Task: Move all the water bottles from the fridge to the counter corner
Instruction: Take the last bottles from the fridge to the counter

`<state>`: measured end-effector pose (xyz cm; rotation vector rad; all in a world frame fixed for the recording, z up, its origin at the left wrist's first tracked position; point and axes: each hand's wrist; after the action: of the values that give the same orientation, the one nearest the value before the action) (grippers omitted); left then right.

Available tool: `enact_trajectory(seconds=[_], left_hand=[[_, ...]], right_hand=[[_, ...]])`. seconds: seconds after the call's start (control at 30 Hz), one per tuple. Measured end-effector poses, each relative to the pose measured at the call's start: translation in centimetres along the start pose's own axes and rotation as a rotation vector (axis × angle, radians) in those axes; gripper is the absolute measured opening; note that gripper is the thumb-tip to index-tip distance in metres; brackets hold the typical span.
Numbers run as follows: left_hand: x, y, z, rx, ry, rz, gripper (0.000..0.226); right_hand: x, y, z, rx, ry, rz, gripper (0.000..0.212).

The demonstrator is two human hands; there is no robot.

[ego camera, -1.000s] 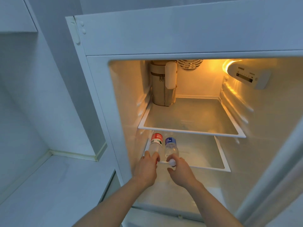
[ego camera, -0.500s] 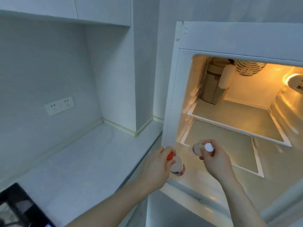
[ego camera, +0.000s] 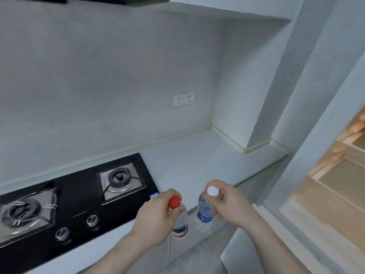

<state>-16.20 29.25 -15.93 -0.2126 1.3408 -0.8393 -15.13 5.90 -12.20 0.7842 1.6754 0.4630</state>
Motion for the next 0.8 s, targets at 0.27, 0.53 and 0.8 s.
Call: enact_trajectory(seconds=[0.27,0.53,0.8], left_hand=[[-10.6,6.2,-11.5,-0.430,-0.292,0.093,0.011],[-20.7,10.4,-21.7,-0.680,-0.555,0.239,0.020],[-28.0,15.6,-30.4,-0.909,-0.675,0.351,0.017]], right_hand=[[11.0,14.2,-0.2,-0.371,0.334,-0.073,0.007],[21.7,27.7,-3.9,-0.700,0.601,-0.173,0.011],[33.4,38.4,-8.1,-0.907,0.764,-0.255,0.013]])
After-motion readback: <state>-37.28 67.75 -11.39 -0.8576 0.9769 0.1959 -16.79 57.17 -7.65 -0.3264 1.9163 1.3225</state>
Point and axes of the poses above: each hand's wrist, its own z-axis towards the middle knuckle, its own x-axis out of the palm, y = z × x, and after that the axes turned 9 degrees about x, right-handed
